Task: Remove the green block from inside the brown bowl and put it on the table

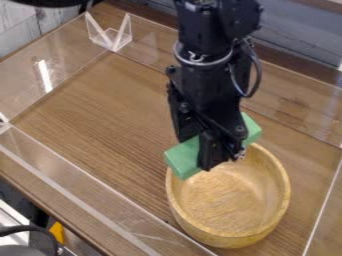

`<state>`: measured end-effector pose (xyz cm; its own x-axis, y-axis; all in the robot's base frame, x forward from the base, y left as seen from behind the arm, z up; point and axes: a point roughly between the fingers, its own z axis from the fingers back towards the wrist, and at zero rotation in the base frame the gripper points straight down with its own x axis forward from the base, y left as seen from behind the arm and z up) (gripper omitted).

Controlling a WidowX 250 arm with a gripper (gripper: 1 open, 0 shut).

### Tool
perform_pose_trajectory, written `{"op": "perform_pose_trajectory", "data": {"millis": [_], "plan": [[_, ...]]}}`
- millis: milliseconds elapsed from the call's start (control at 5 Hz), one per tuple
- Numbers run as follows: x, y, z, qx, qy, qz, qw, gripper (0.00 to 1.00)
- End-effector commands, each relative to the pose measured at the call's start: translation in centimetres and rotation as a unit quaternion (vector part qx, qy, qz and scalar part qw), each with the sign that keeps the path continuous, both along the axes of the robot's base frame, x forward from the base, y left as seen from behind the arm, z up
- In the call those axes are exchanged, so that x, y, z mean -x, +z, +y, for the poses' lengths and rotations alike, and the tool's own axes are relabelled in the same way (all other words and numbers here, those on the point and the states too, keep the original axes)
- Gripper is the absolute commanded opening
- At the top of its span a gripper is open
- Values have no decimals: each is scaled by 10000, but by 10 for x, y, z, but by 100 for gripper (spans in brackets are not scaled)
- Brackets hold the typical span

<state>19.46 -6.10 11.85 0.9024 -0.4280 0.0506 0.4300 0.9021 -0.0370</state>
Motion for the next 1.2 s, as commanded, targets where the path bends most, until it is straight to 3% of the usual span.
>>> {"op": "perform_pose_trajectory", "data": {"millis": [0, 600, 1000], "plan": [[-1, 9, -1, 28, 34, -161, 9999, 0], [2, 11, -1, 30, 143, -160, 9998, 0], [-3, 14, 23, -28, 250, -270, 9993, 0]]}}
